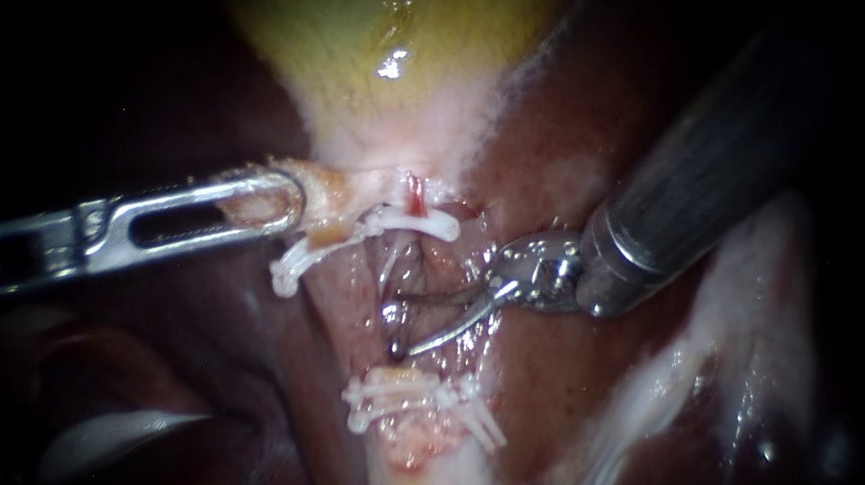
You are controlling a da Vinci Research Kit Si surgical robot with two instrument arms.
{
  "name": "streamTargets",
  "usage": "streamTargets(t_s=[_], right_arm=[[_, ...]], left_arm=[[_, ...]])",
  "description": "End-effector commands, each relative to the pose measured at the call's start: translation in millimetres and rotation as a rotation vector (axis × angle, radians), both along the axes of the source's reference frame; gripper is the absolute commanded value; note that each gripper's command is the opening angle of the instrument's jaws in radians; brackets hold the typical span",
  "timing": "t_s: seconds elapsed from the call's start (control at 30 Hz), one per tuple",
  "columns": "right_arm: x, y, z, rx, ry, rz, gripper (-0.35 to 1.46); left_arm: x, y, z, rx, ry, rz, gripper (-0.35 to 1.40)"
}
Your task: Go back from the cut right tube
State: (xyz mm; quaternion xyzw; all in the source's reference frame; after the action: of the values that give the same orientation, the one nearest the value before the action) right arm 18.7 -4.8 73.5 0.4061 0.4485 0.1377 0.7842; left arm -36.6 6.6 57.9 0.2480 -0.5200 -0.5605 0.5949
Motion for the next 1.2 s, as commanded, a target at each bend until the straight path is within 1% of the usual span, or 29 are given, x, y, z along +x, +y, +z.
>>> streamTargets(t_s=[0.03,0.07,0.13,0.17,0.27,0.37,0.43,0.5,0.6,0.7,0.8,0.9,0.97,1.07,1.2], right_arm=[[-0.1,0.0,-0.3,-0.003,-0.003,0.006,1.28],[-0.3,0.0,-0.7,-0.01,-0.01,0.019,1.3],[-0.7,0.0,-1.4,-0.057,-0.017,0.051,1.35],[-1.0,0.0,-2.1,-0.1,-0.021,0.073,1.38],[-2.0,0.0,-3.9,-0.198,-0.032,0.112,1.43],[-3.4,0.2,-5.9,-0.292,-0.043,0.129,1.43],[-4.5,0.3,-7.0,-0.35,-0.047,0.13,1.43],[-5.9,0.8,-8.2,-0.401,-0.057,0.132,1.43],[-7.9,1.9,-9.6,-0.458,-0.072,0.131,1.43],[-9.5,2.7,-10.4,-0.509,-0.088,0.128,1.43],[-10.8,3.1,-10.6,-0.56,-0.103,0.123,1.43],[-11.7,3.2,-10.7,-0.582,-0.122,0.125,1.43],[-12.1,3.2,-10.8,-0.593,-0.121,0.118,1.43],[-12.3,3.2,-10.8,-0.594,-0.124,0.118,1.45],[-12.5,3.1,-11.0,-0.593,-0.124,0.117,1.45]], left_arm=[[0.0,0.0,0.0,0.0,0.0,0.0,-0.35],[0.0,0.0,0.0,0.0,0.0,0.0,-0.35],[0.1,0.0,0.0,0.0,0.0,0.001,-0.35],[0.2,0.0,0.0,0.0,-0.001,0.001,-0.35],[0.2,0.0,0.1,0.0,-0.001,0.002,-0.35],[0.3,0.1,0.2,0.0,-0.001,0.002,-0.35],[0.3,0.1,0.2,0.0,-0.002,0.002,-0.35],[0.4,0.1,0.3,0.0,0.0,0.001,-0.35],[0.4,0.2,0.3,0.0,0.0,0.001,-0.35],[0.4,0.2,0.4,0.0,0.0,0.001,-0.35],[0.4,0.2,0.5,0.0,0.0,0.001,-0.35],[0.4,0.3,0.8,-0.001,0.002,-0.001,-0.35],[0.4,0.3,1.0,-0.002,0.002,-0.001,-0.35],[0.4,0.4,1.5,-0.003,0.004,-0.004,-0.35],[0.1,0.3,2.7,-0.008,0.007,-0.007,-0.35]])
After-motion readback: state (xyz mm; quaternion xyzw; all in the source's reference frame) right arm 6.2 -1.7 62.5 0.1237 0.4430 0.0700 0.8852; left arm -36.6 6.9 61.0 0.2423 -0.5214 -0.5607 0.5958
